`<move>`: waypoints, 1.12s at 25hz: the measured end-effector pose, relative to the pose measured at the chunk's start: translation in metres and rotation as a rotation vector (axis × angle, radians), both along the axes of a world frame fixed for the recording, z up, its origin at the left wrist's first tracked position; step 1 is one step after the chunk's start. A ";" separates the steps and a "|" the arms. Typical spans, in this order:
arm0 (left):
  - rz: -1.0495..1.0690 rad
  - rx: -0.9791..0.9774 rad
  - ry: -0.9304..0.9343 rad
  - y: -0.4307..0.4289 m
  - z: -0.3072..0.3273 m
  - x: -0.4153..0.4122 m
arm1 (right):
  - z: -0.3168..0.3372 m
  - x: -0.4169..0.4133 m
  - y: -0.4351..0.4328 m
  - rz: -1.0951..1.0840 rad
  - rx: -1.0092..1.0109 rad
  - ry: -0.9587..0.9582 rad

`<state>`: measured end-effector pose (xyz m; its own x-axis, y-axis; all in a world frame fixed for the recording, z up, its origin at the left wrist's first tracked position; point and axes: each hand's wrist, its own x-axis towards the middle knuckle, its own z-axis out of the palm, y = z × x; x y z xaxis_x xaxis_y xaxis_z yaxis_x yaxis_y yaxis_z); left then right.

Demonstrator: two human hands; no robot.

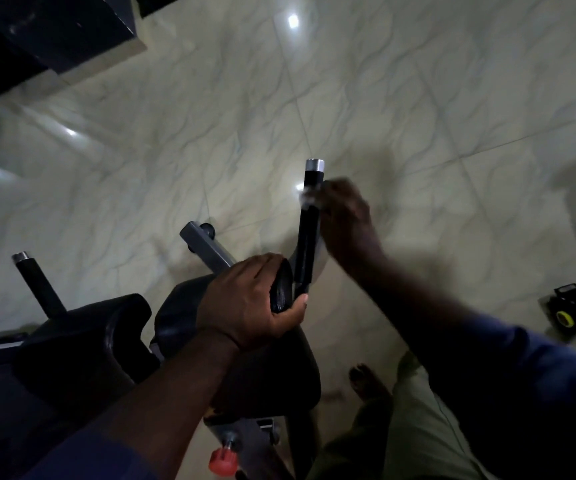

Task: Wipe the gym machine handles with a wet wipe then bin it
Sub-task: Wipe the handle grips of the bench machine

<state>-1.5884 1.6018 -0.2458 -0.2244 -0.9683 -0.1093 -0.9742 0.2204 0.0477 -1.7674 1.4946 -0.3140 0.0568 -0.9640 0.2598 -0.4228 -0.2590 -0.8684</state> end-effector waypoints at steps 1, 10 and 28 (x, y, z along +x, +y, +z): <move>-0.002 -0.001 -0.008 -0.001 0.000 0.000 | 0.009 -0.003 -0.035 -0.071 0.039 -0.020; -0.015 0.022 0.022 -0.002 -0.001 0.001 | -0.005 -0.001 0.002 -0.024 -0.057 0.069; -0.024 -0.045 0.021 -0.001 -0.002 0.002 | 0.007 -0.011 -0.033 -0.208 0.353 -0.099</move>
